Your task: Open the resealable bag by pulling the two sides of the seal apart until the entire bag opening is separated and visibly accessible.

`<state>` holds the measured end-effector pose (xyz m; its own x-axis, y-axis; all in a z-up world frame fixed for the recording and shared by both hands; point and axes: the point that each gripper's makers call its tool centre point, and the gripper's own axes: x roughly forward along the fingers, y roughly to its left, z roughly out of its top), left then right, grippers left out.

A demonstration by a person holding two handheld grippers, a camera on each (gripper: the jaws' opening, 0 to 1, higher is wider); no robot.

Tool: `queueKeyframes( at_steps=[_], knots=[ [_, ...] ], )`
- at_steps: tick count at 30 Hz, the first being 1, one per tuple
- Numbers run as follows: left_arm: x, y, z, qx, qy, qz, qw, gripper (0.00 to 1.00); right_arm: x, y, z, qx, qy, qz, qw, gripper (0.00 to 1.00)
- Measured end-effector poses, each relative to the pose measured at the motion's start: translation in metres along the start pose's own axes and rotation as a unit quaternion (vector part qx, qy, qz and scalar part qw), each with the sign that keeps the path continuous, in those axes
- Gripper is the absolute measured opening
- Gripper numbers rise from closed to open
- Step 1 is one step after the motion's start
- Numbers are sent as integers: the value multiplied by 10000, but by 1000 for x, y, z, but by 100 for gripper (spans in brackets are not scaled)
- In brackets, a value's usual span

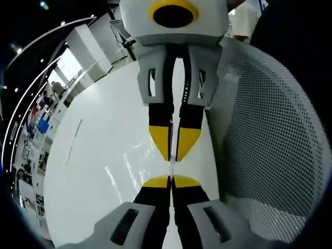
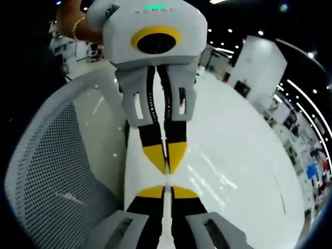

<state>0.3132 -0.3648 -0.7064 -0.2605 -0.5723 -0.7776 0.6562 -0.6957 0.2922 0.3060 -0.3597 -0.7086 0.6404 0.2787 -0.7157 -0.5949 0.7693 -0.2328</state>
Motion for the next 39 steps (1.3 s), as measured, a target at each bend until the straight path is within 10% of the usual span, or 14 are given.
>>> queueKeyframes(
  at_steps=[19, 39],
  knots=[
    [-6, -4, 7, -183, -20, 5, 9998, 11, 4, 5, 5, 122, -50, 125, 9998, 0],
    [-5, -8, 14, 123, -9, 236, 9996, 0, 0, 5, -1, -457, 88, 66, 9989, 0]
  ],
)
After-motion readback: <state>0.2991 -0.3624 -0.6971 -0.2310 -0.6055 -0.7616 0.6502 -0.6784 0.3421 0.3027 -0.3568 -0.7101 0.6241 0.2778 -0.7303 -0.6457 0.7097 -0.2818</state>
